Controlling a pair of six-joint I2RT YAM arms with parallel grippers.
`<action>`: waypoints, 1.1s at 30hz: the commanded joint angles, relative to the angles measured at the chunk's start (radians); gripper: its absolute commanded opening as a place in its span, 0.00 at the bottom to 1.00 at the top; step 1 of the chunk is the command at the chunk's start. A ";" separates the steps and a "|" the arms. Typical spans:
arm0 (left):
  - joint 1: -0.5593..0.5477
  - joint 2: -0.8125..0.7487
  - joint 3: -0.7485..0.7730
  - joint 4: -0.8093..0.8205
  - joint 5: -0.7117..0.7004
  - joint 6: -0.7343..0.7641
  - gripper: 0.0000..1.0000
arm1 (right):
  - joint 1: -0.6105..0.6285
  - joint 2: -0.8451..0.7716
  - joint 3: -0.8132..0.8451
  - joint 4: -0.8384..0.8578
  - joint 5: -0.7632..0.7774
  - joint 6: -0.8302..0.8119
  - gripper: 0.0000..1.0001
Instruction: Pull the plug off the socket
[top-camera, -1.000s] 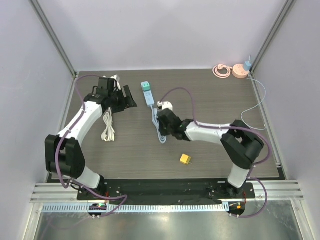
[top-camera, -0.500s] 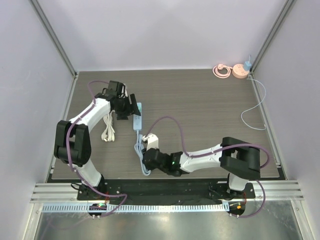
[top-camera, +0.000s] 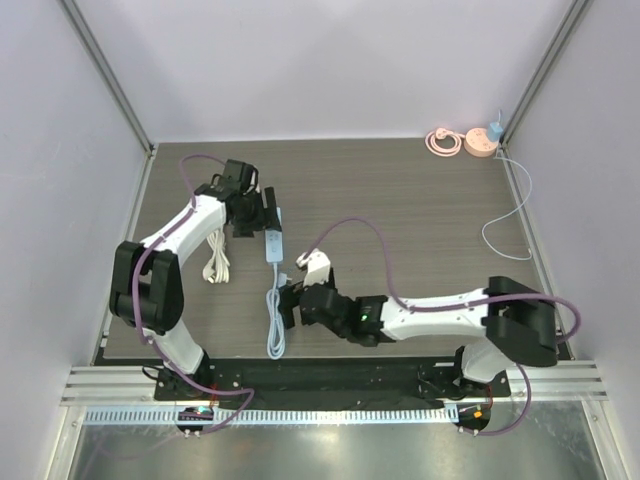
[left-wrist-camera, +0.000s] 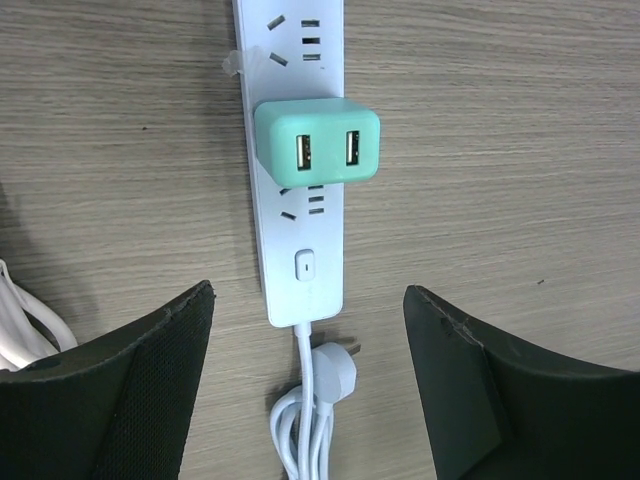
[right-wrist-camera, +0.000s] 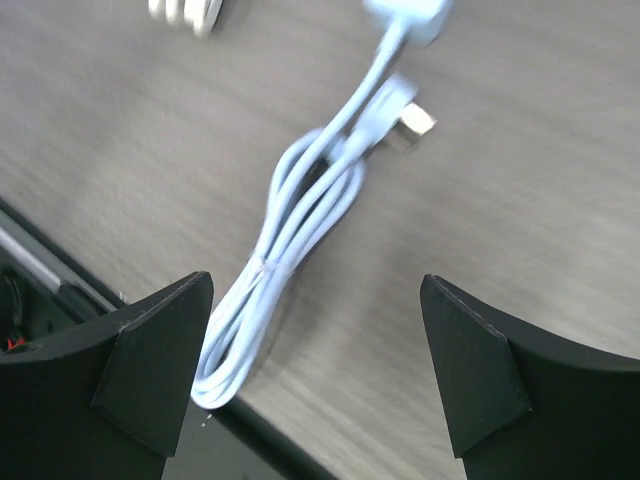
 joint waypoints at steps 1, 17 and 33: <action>-0.003 -0.032 0.031 0.001 -0.025 0.026 0.77 | -0.058 -0.118 -0.059 -0.008 0.057 -0.045 0.90; -0.010 0.093 0.102 0.075 -0.036 0.035 0.78 | -0.356 -0.218 -0.055 -0.060 -0.177 -0.194 0.91; -0.012 0.131 0.119 0.095 -0.080 0.061 0.63 | -0.357 -0.259 -0.144 0.021 -0.243 -0.060 0.91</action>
